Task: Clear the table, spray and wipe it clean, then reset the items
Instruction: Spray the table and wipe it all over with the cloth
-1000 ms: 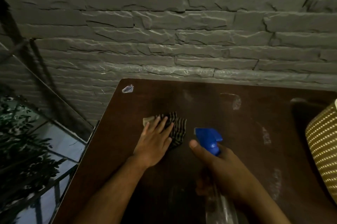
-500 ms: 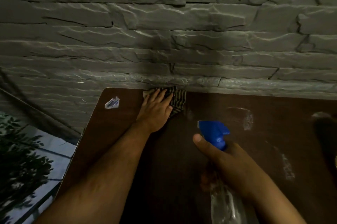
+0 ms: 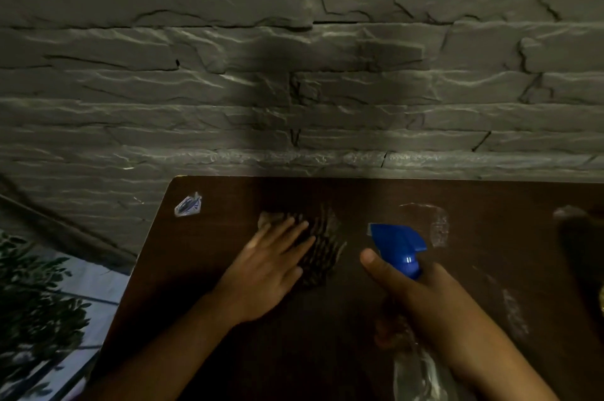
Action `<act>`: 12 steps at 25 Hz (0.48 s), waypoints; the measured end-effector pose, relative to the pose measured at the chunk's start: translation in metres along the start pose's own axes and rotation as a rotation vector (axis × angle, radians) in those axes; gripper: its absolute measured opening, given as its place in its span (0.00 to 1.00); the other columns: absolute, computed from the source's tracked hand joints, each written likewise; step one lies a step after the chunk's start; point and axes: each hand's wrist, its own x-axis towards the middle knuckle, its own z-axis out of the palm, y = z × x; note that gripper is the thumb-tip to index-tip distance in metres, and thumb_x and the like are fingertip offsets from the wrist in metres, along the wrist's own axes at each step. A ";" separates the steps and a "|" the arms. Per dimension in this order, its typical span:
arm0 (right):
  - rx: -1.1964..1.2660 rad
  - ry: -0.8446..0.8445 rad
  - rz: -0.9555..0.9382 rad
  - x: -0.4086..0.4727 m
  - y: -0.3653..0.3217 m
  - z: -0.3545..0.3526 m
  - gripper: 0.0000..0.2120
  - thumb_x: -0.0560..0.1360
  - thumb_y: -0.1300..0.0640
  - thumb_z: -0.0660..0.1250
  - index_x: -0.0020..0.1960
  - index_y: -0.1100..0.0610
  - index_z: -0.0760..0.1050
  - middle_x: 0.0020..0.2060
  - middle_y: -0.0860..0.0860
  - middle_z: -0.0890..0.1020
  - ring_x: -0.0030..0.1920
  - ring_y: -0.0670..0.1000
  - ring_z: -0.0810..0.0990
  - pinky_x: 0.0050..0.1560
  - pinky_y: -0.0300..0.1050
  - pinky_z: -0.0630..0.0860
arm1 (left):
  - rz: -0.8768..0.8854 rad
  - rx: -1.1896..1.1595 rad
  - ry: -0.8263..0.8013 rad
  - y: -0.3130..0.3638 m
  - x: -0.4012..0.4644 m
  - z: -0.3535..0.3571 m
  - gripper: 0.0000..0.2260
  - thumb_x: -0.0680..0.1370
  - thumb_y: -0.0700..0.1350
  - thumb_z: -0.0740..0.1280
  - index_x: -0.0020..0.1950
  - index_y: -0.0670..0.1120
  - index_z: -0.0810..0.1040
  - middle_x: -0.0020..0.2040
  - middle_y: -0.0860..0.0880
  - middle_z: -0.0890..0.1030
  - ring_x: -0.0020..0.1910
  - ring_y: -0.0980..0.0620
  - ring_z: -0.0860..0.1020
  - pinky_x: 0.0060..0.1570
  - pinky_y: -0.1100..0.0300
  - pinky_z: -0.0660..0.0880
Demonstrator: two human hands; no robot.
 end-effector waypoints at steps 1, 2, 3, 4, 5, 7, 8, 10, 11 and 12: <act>-0.009 0.012 -0.009 0.000 -0.001 -0.002 0.23 0.69 0.38 0.65 0.42 0.60 0.74 0.31 0.62 0.84 0.23 0.48 0.79 0.26 0.35 0.74 | -0.093 0.025 0.013 -0.012 0.023 -0.002 0.26 0.81 0.59 0.42 0.78 0.54 0.50 0.80 0.52 0.49 0.78 0.53 0.42 0.76 0.50 0.43; -0.012 0.020 -0.014 0.001 0.000 -0.003 0.24 0.68 0.38 0.65 0.42 0.61 0.74 0.32 0.63 0.83 0.22 0.47 0.78 0.23 0.33 0.71 | -0.242 0.032 0.022 -0.021 0.043 -0.004 0.26 0.81 0.59 0.42 0.78 0.53 0.48 0.80 0.51 0.48 0.78 0.52 0.41 0.76 0.49 0.43; -0.007 0.024 -0.012 0.001 0.000 -0.004 0.26 0.66 0.37 0.65 0.43 0.62 0.75 0.34 0.65 0.83 0.22 0.48 0.79 0.21 0.32 0.71 | -0.401 0.026 0.023 -0.026 0.057 -0.004 0.25 0.82 0.57 0.43 0.79 0.52 0.48 0.80 0.50 0.48 0.78 0.51 0.41 0.76 0.49 0.43; -0.005 0.026 -0.007 0.002 0.001 -0.005 0.29 0.63 0.36 0.65 0.44 0.63 0.75 0.35 0.66 0.83 0.24 0.49 0.80 0.21 0.32 0.71 | -0.516 -0.004 0.042 -0.019 0.064 -0.003 0.25 0.82 0.55 0.45 0.79 0.51 0.49 0.80 0.49 0.48 0.78 0.51 0.42 0.76 0.49 0.43; -0.013 0.025 -0.004 0.002 0.001 -0.006 0.32 0.61 0.35 0.64 0.45 0.64 0.75 0.36 0.66 0.82 0.25 0.50 0.80 0.22 0.32 0.72 | -0.567 -0.033 0.066 -0.004 0.062 0.000 0.25 0.83 0.55 0.45 0.79 0.51 0.50 0.80 0.49 0.49 0.78 0.50 0.43 0.76 0.49 0.44; -0.035 0.024 -0.006 0.001 0.002 -0.009 0.34 0.59 0.34 0.63 0.45 0.65 0.76 0.35 0.66 0.83 0.25 0.50 0.81 0.22 0.32 0.72 | -0.442 -0.072 0.131 0.037 0.035 0.005 0.25 0.81 0.55 0.44 0.78 0.50 0.57 0.79 0.48 0.55 0.78 0.49 0.48 0.76 0.50 0.47; -0.044 0.024 -0.007 0.000 0.002 -0.010 0.34 0.60 0.34 0.63 0.44 0.65 0.76 0.34 0.65 0.83 0.25 0.50 0.81 0.22 0.32 0.71 | -0.309 -0.086 0.130 0.052 0.015 0.006 0.25 0.81 0.56 0.45 0.76 0.49 0.61 0.78 0.48 0.59 0.78 0.49 0.52 0.76 0.50 0.49; -0.051 0.038 -0.016 0.000 -0.001 -0.013 0.32 0.60 0.34 0.62 0.43 0.64 0.75 0.30 0.63 0.83 0.24 0.49 0.80 0.23 0.32 0.72 | -0.147 -0.060 0.116 0.047 -0.011 0.008 0.24 0.81 0.55 0.49 0.75 0.49 0.65 0.77 0.49 0.62 0.77 0.50 0.55 0.74 0.50 0.52; -0.045 0.050 -0.025 0.002 -0.002 -0.015 0.30 0.61 0.34 0.63 0.43 0.61 0.75 0.29 0.61 0.83 0.25 0.50 0.81 0.25 0.34 0.73 | -0.186 -0.051 0.130 0.031 -0.014 0.009 0.25 0.80 0.56 0.49 0.75 0.49 0.64 0.77 0.49 0.61 0.78 0.51 0.53 0.74 0.51 0.52; -0.043 0.058 -0.040 0.004 -0.004 -0.015 0.27 0.62 0.34 0.63 0.44 0.57 0.74 0.29 0.59 0.83 0.27 0.51 0.82 0.27 0.37 0.74 | -0.306 -0.052 0.161 0.012 -0.014 0.007 0.27 0.80 0.57 0.46 0.76 0.50 0.61 0.78 0.50 0.58 0.78 0.52 0.50 0.75 0.52 0.50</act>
